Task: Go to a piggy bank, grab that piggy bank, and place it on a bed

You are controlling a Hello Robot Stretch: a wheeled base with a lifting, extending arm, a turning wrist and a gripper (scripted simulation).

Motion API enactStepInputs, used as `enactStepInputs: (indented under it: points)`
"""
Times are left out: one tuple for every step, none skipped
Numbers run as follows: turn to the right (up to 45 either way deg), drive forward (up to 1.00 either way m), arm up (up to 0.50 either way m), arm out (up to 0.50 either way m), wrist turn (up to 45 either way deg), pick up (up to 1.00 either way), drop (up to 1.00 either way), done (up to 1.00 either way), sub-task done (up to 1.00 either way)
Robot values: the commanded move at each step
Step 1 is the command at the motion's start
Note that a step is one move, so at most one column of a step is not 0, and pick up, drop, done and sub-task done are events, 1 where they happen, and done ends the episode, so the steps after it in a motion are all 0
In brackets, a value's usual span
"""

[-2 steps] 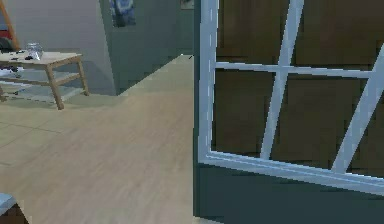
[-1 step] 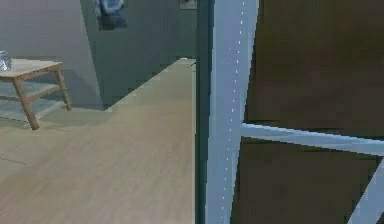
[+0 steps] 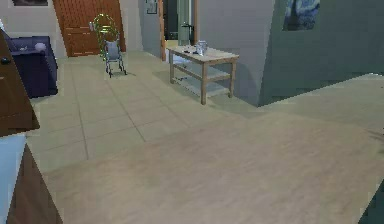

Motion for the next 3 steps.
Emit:
enactStepInputs:
  points:
    - [-12.0, 0.0, 0.0, 0.0, 0.0, 0.0, 0.0, 0.0, 0.0]
    - [0.0, 1.0, 0.0, 0.0, 0.0, 0.0, 0.0, 0.0, 0.0]
    - [-3.0, 0.0, 0.0, 0.0, 0.0, 0.0, 0.0, 0.0, 0.0]
